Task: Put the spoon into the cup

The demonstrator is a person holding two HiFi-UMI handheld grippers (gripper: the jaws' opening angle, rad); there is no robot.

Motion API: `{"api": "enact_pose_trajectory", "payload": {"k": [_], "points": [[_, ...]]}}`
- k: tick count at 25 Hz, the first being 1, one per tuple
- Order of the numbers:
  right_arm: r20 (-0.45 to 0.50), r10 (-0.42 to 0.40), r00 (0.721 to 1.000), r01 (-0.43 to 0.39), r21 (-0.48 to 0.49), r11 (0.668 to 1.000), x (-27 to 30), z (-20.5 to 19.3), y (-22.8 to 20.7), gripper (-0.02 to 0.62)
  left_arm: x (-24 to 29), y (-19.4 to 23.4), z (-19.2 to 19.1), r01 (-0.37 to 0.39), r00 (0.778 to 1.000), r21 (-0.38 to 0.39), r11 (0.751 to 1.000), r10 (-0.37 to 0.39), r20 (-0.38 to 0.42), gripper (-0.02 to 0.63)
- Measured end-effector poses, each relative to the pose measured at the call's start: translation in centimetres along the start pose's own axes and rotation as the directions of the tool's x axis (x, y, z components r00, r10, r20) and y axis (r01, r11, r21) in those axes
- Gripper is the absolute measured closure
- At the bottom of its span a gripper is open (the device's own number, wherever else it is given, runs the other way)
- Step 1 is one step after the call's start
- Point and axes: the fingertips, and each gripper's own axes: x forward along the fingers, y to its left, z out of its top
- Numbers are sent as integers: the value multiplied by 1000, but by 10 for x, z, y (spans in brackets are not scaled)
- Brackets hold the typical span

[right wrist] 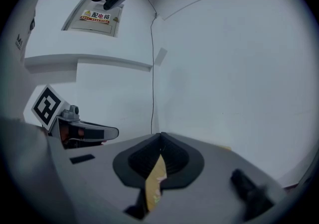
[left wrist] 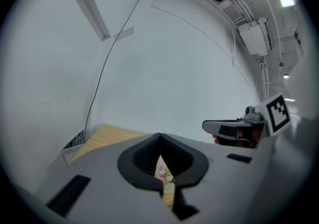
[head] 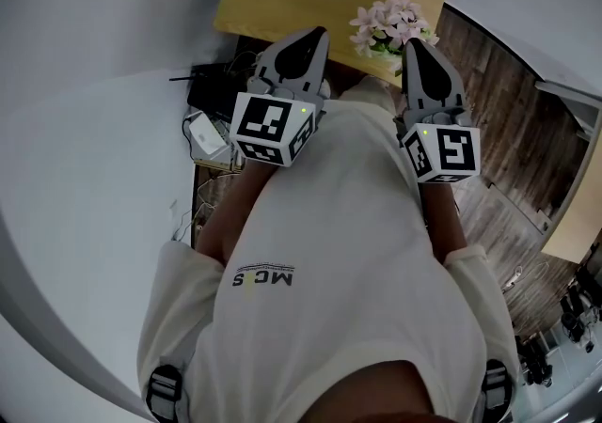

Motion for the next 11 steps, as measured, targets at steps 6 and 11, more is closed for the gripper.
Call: {"api": "enact_pose_trajectory", "payload": {"k": [6,11], "points": [[-7,4,1000,-3,8,1000,5,-1,2,565,1,6,-1,-5,1000,-6,1000,5,0,595],[-9,-1,1000,1,10,1000,7,0,2,565,0,10,0,-10,1000,-11,1000,10,2,595]]}}
